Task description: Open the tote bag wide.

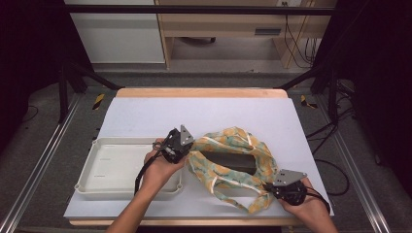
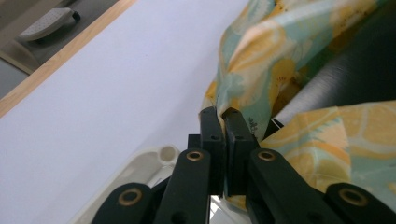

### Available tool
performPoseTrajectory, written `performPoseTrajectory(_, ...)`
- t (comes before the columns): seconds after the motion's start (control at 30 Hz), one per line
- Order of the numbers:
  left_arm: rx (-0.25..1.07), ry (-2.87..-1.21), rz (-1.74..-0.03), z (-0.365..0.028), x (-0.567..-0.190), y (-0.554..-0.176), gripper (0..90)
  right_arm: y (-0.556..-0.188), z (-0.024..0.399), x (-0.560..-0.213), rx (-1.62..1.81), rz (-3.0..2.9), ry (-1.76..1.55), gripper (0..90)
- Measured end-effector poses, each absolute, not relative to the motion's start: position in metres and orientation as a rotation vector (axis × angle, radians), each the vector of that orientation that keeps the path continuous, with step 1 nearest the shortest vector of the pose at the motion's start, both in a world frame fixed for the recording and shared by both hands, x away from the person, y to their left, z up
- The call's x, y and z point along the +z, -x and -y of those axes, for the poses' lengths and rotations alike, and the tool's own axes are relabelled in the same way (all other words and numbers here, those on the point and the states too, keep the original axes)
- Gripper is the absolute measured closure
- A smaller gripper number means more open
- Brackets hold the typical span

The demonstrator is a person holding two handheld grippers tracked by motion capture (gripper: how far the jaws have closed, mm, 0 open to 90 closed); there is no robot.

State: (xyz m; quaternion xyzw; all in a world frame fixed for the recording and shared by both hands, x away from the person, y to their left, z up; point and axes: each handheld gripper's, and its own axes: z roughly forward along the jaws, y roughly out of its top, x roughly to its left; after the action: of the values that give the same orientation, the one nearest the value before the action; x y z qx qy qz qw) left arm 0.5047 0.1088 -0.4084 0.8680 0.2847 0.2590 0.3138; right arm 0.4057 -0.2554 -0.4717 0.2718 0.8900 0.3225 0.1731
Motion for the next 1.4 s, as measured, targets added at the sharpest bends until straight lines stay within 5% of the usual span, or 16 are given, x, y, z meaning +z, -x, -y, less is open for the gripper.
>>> performPoseTrajectory(1.4,0.609,-2.449,-0.831,-0.092,-0.429,-0.549,90.0,-0.399,0.269,-0.470,0.799,-2.525,-0.805,90.0)
